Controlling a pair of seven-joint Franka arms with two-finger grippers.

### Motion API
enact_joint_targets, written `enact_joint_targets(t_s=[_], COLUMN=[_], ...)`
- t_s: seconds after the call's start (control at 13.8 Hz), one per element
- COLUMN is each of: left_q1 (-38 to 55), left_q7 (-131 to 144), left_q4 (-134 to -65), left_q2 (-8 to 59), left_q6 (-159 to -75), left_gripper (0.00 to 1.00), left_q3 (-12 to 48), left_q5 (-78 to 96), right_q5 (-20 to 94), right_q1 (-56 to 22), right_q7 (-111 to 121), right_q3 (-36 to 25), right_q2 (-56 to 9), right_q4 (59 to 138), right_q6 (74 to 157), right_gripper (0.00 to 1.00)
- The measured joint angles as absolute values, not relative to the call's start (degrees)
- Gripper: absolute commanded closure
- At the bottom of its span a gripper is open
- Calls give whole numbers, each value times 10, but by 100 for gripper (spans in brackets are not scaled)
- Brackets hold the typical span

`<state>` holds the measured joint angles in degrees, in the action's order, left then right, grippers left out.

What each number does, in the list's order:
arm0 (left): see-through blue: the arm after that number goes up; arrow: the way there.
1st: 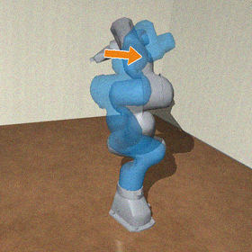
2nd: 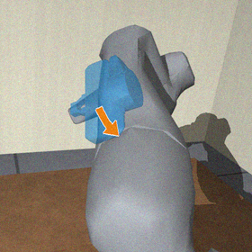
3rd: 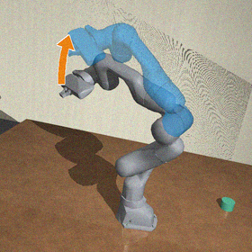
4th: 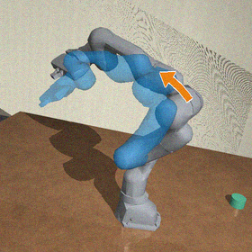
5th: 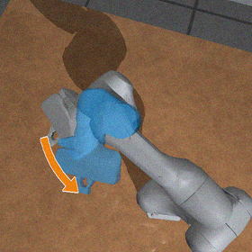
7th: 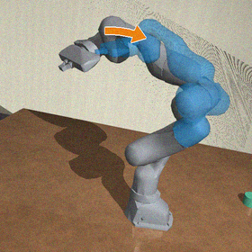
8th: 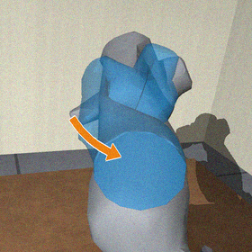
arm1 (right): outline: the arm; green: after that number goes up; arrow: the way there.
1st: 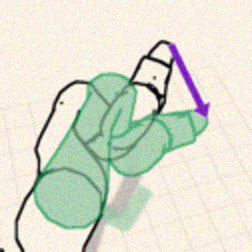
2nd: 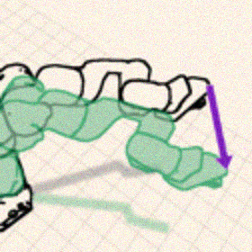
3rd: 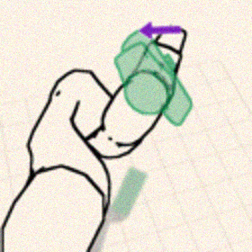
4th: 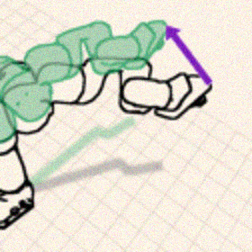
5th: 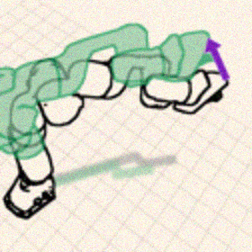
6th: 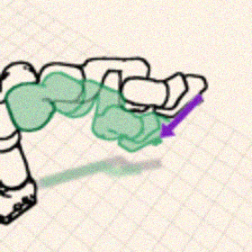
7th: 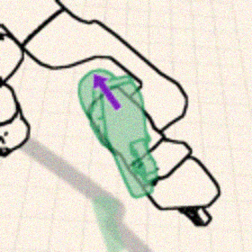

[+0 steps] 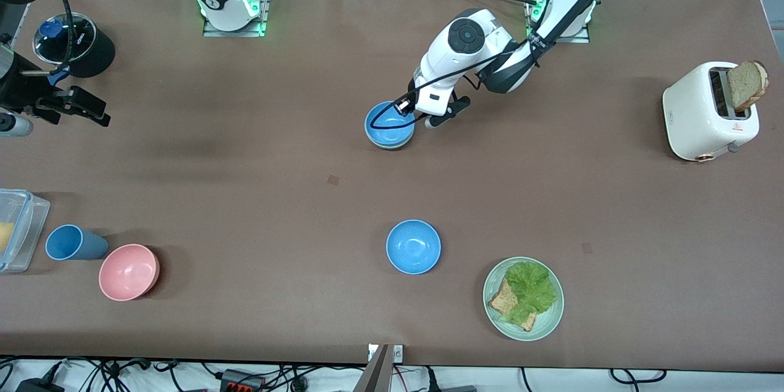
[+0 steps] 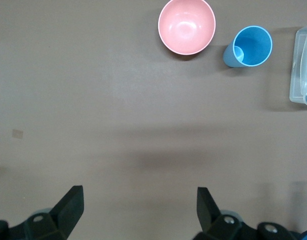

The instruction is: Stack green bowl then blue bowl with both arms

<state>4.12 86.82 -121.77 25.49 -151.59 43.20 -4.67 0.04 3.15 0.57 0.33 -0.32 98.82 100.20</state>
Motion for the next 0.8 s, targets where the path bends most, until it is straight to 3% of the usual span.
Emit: enact_joint_targets(t_s=[0.36, 0.8], left_q1=[24, -19], left_q7=[873, 807], left_q4=[-1149, -1077], left_q2=[226, 222], left_q6=[-1386, -1302], left_gripper=[77, 73], left_q3=[433, 434], left_q5=[-47, -49], right_q5=[0, 0], right_q1=[32, 32], right_q7=[5, 5], right_q3=[3, 2], right_q2=[-3, -3], right_q4=[988, 979], right_q6=[1002, 1008], right_gripper=[0, 0])
